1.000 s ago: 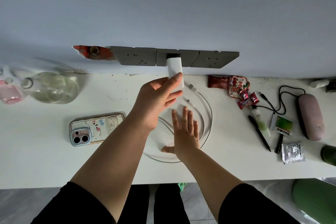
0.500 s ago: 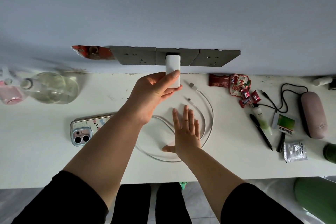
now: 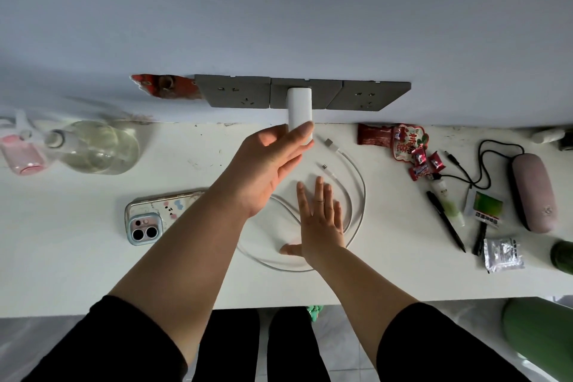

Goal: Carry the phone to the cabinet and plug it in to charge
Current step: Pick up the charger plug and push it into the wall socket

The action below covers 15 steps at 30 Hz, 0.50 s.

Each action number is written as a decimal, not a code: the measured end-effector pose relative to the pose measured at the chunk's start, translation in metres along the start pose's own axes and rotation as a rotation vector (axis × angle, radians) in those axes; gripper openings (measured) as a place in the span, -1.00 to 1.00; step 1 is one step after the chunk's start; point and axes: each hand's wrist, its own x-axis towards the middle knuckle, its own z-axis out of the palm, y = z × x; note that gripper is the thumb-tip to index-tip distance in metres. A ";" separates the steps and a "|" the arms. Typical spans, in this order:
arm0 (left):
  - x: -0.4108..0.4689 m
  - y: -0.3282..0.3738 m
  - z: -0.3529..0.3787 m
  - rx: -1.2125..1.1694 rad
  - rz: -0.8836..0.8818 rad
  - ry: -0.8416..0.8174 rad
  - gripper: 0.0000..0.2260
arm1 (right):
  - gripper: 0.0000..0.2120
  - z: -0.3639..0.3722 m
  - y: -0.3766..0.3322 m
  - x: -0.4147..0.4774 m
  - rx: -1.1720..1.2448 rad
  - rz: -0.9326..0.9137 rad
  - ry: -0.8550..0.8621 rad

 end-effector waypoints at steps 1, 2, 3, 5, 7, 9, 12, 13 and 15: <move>-0.002 -0.003 0.000 0.007 0.005 0.010 -0.66 | 0.26 -0.001 0.000 0.000 -0.003 -0.001 0.001; -0.004 -0.007 0.001 0.014 0.016 0.025 -0.68 | 0.26 -0.001 -0.001 -0.001 -0.003 -0.002 0.000; -0.005 -0.010 0.002 0.019 0.031 0.038 -0.72 | 0.26 -0.002 -0.001 -0.001 -0.001 -0.004 -0.004; -0.005 -0.013 0.002 0.016 0.058 0.055 -0.80 | 0.25 -0.002 -0.001 -0.001 -0.001 -0.006 -0.008; -0.002 -0.012 0.000 0.008 0.072 0.054 -0.82 | 0.25 -0.001 -0.001 0.000 -0.007 -0.006 -0.007; 0.001 -0.011 -0.003 0.005 0.082 0.039 -0.73 | 0.25 0.001 0.000 0.001 -0.004 -0.007 0.000; 0.002 -0.012 -0.005 -0.004 0.082 0.038 -0.71 | 0.26 0.003 0.002 0.002 -0.001 -0.010 0.005; 0.002 -0.012 -0.003 -0.009 0.077 0.040 -0.75 | 0.26 0.003 0.002 0.003 -0.004 -0.010 0.009; 0.000 -0.014 0.000 -0.002 0.075 0.058 -0.80 | 0.26 0.004 0.002 0.002 0.001 -0.014 0.017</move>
